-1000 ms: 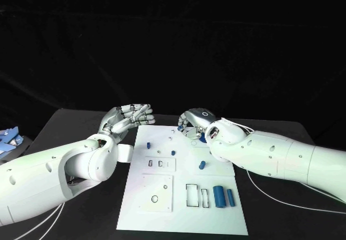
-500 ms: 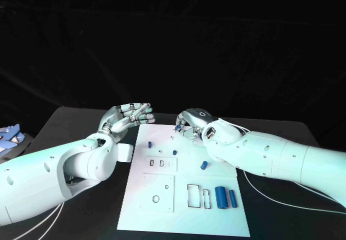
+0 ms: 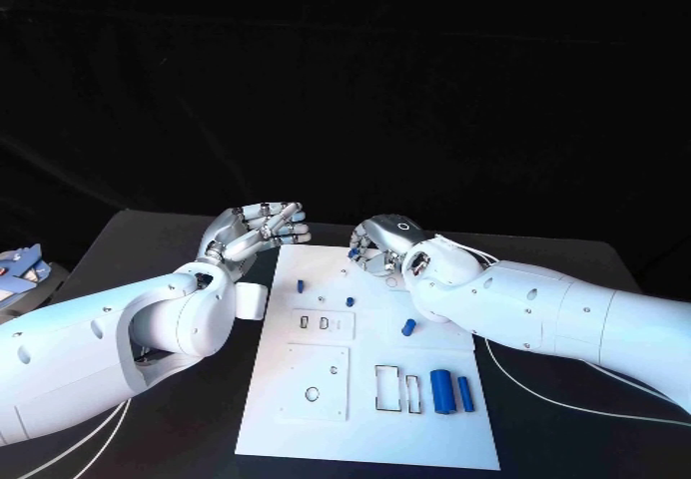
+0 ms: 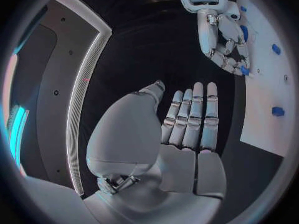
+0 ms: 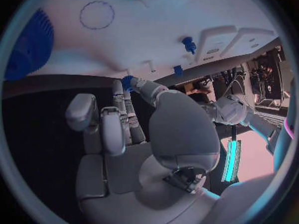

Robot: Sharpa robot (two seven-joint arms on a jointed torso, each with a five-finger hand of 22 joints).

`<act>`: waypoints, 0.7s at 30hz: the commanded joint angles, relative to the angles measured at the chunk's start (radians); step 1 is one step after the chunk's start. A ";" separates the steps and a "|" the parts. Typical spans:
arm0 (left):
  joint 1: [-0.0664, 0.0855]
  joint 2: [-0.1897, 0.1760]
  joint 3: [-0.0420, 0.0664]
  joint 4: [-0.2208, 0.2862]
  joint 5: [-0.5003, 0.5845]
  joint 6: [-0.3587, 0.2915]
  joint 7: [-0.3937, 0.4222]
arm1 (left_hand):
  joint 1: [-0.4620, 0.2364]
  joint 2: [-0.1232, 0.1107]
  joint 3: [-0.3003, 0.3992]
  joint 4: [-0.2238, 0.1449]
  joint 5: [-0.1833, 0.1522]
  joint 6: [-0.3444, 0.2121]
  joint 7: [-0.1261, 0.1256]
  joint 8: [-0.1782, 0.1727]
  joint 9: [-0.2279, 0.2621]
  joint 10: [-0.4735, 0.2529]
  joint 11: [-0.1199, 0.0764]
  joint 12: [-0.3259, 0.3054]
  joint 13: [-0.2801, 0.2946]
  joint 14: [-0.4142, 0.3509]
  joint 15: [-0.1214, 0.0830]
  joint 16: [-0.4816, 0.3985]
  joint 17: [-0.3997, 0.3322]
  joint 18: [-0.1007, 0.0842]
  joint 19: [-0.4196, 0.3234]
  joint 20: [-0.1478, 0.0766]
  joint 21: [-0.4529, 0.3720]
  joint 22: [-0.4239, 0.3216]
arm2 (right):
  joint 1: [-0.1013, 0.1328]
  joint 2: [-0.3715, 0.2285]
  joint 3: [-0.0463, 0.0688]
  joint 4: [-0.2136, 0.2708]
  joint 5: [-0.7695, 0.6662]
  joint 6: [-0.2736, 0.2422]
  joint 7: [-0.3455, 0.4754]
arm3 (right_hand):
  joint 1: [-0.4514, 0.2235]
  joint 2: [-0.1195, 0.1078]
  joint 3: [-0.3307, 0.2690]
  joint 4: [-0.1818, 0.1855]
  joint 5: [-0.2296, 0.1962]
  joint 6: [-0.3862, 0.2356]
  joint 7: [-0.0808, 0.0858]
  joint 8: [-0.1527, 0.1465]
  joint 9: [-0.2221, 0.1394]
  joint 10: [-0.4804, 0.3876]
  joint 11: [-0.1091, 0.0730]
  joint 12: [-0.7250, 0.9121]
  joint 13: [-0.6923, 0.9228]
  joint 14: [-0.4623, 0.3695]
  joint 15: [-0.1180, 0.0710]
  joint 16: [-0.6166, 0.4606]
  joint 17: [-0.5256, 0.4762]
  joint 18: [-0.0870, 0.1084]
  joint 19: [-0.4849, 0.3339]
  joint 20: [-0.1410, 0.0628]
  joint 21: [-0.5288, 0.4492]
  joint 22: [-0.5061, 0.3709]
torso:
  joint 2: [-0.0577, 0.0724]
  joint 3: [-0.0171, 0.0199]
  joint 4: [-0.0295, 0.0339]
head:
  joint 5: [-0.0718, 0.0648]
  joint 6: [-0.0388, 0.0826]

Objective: Assemble the parts on the task board

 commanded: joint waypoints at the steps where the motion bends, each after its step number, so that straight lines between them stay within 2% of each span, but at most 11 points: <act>1: 0.002 0.003 0.001 0.001 0.001 0.011 0.007 | 0.005 -0.006 0.006 -0.001 -0.003 -0.006 0.010 -0.003 -0.001 -0.005 0.002 -0.004 -0.001 -0.005 0.005 -0.004 0.001 0.006 0.007 0.001 -0.005 -0.001 | -0.001 0.003 0.000 -0.002 0.001 0.003 0.006 | -0.008 0.006 0.001 0.006 0.005 0.003 0.004 0.002 0.023 0.003 0.002 0.000 0.001 0.043 -0.005 0.005 0.001 -0.012 0.005 -0.002 0.004 0.001 | 0.000 -0.0005 -0.0005 | 0.001 0.001; 10: 0.002 0.003 0.001 0.001 0.001 0.011 0.007 | 0.005 -0.006 0.006 -0.001 -0.003 -0.006 0.010 -0.003 -0.001 -0.005 0.002 -0.004 -0.001 -0.005 0.005 -0.004 0.001 0.006 0.007 0.001 -0.005 -0.001 | -0.002 0.008 0.000 -0.007 0.005 0.019 0.011 | -0.009 0.005 0.001 0.007 0.005 0.002 0.005 0.002 0.024 0.003 0.003 0.000 0.001 0.043 -0.004 0.006 0.003 -0.012 0.005 -0.002 0.004 0.001 | 0.001 -0.0002 0.0010 | 0.002 -0.003; 16: 0.002 0.003 0.001 -0.001 0.001 0.010 0.006 | 0.005 -0.006 0.006 -0.001 -0.003 -0.006 0.010 -0.003 -0.001 -0.005 0.002 -0.004 -0.001 -0.005 0.005 -0.004 0.001 0.006 0.007 0.001 -0.005 -0.001 | -0.003 0.008 0.000 -0.006 0.007 0.027 0.014 | -0.010 0.004 0.000 0.008 0.006 0.000 0.005 0.002 0.025 0.003 0.003 -0.001 0.001 0.043 -0.004 0.006 0.002 -0.012 0.005 -0.002 0.004 0.002 | 0.000 -0.0002 -0.0017 | 0.005 -0.004; 21: 0.002 0.004 0.001 -0.003 0.001 0.011 0.006 | 0.005 -0.006 0.006 -0.001 -0.003 -0.006 0.010 -0.003 -0.001 -0.005 0.002 -0.004 -0.001 -0.005 0.005 -0.004 0.001 0.006 0.007 0.001 -0.005 -0.001 | -0.003 0.009 0.000 -0.008 0.008 0.030 0.013 | -0.010 0.004 0.000 0.008 0.006 0.000 0.005 0.002 0.025 0.003 0.003 -0.001 0.001 0.043 -0.004 0.006 0.002 -0.012 0.005 -0.002 0.004 0.002 | 0.001 -0.0002 -0.0010 | 0.005 -0.004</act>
